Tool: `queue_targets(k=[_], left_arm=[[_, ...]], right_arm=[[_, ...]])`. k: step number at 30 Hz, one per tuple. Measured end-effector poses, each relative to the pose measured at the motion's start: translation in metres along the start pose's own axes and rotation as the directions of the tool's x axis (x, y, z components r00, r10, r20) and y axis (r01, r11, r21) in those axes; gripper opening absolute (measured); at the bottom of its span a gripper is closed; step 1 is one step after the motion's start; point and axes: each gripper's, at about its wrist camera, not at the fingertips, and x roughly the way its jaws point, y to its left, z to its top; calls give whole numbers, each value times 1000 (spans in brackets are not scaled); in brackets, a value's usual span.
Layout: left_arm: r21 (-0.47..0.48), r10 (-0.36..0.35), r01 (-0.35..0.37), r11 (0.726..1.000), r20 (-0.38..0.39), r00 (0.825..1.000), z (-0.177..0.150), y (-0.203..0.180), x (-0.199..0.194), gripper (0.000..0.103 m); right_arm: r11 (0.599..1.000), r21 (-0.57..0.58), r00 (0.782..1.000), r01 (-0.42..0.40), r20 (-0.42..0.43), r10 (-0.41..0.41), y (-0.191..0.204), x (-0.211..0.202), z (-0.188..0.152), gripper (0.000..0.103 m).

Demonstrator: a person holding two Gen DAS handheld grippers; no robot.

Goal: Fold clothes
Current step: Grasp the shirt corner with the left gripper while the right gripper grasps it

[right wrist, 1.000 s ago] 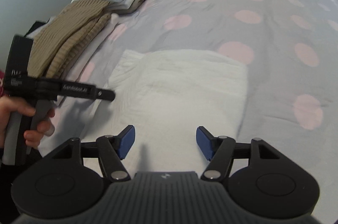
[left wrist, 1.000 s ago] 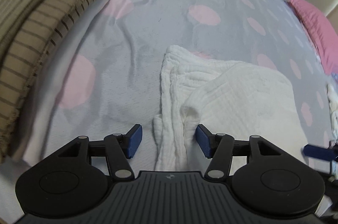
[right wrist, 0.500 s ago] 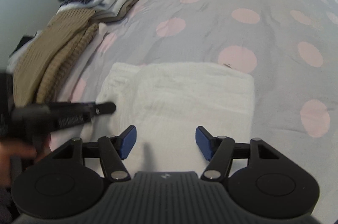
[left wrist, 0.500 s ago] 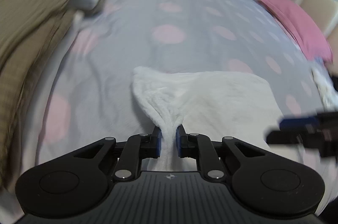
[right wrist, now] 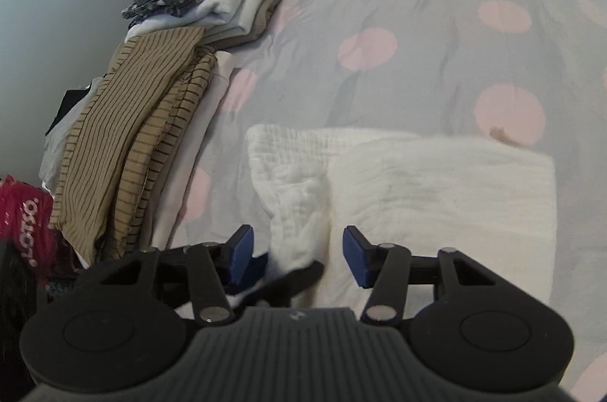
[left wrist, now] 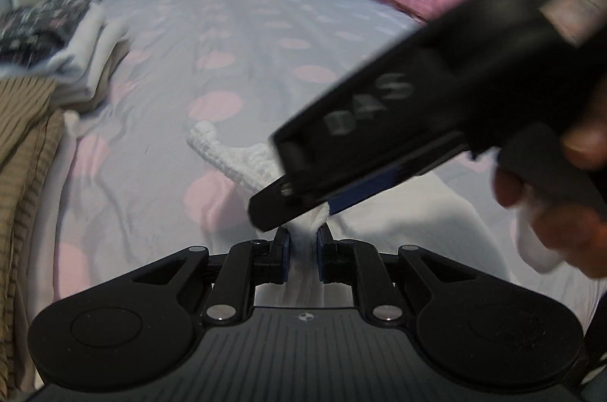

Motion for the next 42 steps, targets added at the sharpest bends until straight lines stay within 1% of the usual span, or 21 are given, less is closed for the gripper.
queue_targets(k=[1, 2, 4, 7, 11, 14, 15, 18, 21, 24, 27, 30, 32, 33, 34, 35, 37, 38, 39, 41, 42], left_arm=[[14, 1, -1, 1000, -1, 1000, 0, -3, 0, 11], [17, -1, 1, 1000, 0, 1000, -1, -4, 0, 11], [22, -4, 4, 1000, 3, 1000, -1, -6, -1, 14], [10, -38, 38, 999, 10, 999, 0, -4, -5, 22], [6, -66, 66, 998, 27, 997, 1, 0, -15, 47], [25, -56, 55, 998, 23, 998, 0, 5, -25, 50], [31, -51, 51, 998, 18, 999, 0, 7, -28, 53], [11, -17, 17, 1000, -26, 1000, -3, 17, -29, 54], [-122, -8, -1, 992, -68, 998, -8, 37, -25, 54], [-253, -4, -24, 967, -110, 994, -12, 57, -21, 54], [-378, -6, -53, 924, -152, 988, -17, 78, -17, 53], [-496, -15, -85, 864, -193, 981, -22, 98, -13, 53], [-598, -79, -57, 800, -199, 977, -30, 111, -4, 53], [-623, -87, -60, 780, -203, 975, -33, 116, 1, 51], [-631, -88, -63, 773, -206, 974, -35, 117, 5, 51], [-624, -86, -62, 779, -205, 975, -34, 116, 9, 50], [-609, -82, -59, 791, -202, 976, -34, 115, 17, 43], [-602, -80, -58, 797, -201, 976, -34, 114, 21, 35], [-609, -89, -49, 791, -194, 977, -35, 114, 22, 21], [-633, -109, -22, 773, -167, 980, -37, 117, 20, 4], [-649, -121, -4, 761, -148, 982, -38, 118, 18, 3]], right_arm=[[1000, 5, 1000, 1, 0, -1, -2, 0, -1, 23], [1000, 10, 1000, 3, 0, -3, -3, 0, -2, 22], [1000, 26, 1000, -2, 10, 1, -8, -2, -4, 14], [999, 53, 1000, -5, 27, 4, -16, -8, -8, 12], [996, 90, 999, -4, 38, 1, -27, -14, -13, 11], [989, 147, 998, -35, 56, 27, -38, -18, -16, 11], [986, 161, 998, -40, 58, 31, -41, -19, -18, 11], [983, 177, 998, -43, 60, 33, -44, -20, -21, 11], [983, 176, 997, -45, 65, 34, -44, -21, -22, 11], [984, 167, 997, -54, 70, 43, -41, -20, -21, 11], [986, 154, 996, -65, 71, 54, -35, -15, -17, 11], [988, 138, 995, -75, 72, 65, -28, -11, -12, 11], [990, 121, 995, -77, 73, 68, -22, -7, -10, 11], [990, 115, 995, -77, 72, 69, -21, -6, -10, 11], [991, 111, 995, -77, 71, 69, -20, -4, -10, 11], [991, 106, 995, -77, 70, 69, -18, -3, -10, 11], [992, 103, 995, -75, 67, 69, -17, 0, -9, 11], [992, 105, 996, -74, 65, 67, -17, 2, -9, 11], [992, 108, 996, -72, 63, 66, -17, 3, -9, 11], [991, 109, 996, -71, 60, 65, -16, 6, -8, 11], [992, 108, 996, -71, 58, 65, -16, 8, -7, 11]])
